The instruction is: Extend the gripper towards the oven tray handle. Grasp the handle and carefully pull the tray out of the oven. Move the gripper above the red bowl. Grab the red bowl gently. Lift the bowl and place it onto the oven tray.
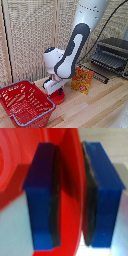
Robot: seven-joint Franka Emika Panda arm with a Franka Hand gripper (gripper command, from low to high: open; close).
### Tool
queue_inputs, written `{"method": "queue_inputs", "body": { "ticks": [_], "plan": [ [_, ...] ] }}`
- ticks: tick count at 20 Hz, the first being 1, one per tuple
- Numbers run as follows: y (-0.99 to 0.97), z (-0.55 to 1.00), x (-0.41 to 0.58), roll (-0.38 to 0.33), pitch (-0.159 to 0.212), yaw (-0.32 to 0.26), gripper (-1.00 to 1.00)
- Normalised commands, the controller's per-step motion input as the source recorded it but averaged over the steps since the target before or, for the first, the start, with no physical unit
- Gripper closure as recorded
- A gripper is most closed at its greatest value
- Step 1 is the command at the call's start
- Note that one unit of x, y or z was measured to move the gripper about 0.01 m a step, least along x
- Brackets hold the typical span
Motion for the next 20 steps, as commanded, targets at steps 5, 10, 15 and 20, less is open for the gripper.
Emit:
{"method": "queue_inputs", "body": {
  "ticks": [5, 10, 15, 20],
  "plan": [
    [-0.15, 0.45, 0.419, 0.025, -0.062, -0.134, 1.00],
    [0.00, 0.58, 0.423, -0.046, -0.042, -0.168, 1.00],
    [-0.01, 0.67, 0.381, -0.078, -0.035, -0.194, 1.00],
    [-0.11, 0.74, 0.382, -0.037, -0.014, -0.188, 1.00]
  ]
}}
